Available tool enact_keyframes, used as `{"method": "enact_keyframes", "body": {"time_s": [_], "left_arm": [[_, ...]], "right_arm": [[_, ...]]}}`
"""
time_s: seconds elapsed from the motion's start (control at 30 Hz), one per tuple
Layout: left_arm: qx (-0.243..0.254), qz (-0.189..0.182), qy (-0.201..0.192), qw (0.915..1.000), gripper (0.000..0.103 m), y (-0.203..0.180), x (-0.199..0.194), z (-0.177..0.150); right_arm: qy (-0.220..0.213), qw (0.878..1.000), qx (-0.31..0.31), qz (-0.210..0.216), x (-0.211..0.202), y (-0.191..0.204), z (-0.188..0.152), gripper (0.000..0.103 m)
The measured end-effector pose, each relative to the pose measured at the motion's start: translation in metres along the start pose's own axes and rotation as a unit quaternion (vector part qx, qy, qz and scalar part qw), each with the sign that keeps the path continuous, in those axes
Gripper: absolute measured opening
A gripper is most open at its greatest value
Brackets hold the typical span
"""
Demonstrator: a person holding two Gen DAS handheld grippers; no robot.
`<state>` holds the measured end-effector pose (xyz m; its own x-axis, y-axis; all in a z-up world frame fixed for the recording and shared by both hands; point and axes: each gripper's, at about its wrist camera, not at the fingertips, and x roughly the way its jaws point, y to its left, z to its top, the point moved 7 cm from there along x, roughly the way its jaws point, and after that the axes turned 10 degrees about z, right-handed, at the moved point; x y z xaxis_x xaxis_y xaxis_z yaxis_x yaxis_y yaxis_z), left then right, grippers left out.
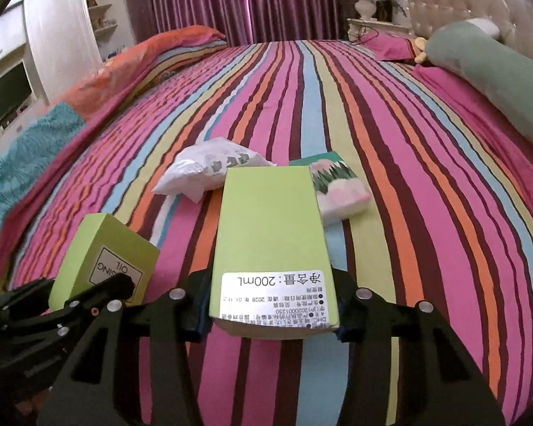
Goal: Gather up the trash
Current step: 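Carry both green boxes over the wastebasket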
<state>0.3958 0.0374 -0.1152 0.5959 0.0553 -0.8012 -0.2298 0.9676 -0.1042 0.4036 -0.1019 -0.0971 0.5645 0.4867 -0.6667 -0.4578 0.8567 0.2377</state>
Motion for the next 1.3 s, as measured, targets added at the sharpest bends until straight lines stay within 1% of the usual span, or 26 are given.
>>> {"method": "enact_keyframes", "body": {"time_s": [0.2, 0.33, 0.53, 0.67, 0.9, 1.3], "left_arm": [[0.007, -0.002, -0.006, 1.0, 0.049, -0.001, -0.028, -0.02], [0.016, -0.002, -0.008, 0.9998, 0.049, 0.0, -0.045, -0.035], [0.028, -0.01, -0.009, 0.9995, 0.049, 0.003, -0.075, -0.069], [0.045, -0.011, -0.005, 0.9989, 0.049, 0.001, -0.088, -0.094], [0.054, -0.018, 0.001, 0.9984, 0.049, 0.003, -0.109, -0.133], [0.072, -0.024, 0.007, 0.9971, 0.049, 0.012, -0.146, -0.195]], "right_arm": [[-0.016, 1.0, 0.024, 0.006, -0.038, 0.002, -0.017, 0.047], [-0.022, 0.999, 0.045, 0.002, -0.062, -0.003, -0.037, 0.047], [-0.025, 0.997, 0.073, 0.0, -0.093, -0.007, -0.071, 0.047], [-0.026, 0.995, 0.095, 0.008, -0.11, -0.004, -0.091, 0.047], [-0.027, 0.995, 0.092, 0.013, -0.134, 0.011, -0.118, 0.047], [-0.016, 0.996, 0.079, 0.033, -0.168, 0.051, -0.165, 0.047]]}}
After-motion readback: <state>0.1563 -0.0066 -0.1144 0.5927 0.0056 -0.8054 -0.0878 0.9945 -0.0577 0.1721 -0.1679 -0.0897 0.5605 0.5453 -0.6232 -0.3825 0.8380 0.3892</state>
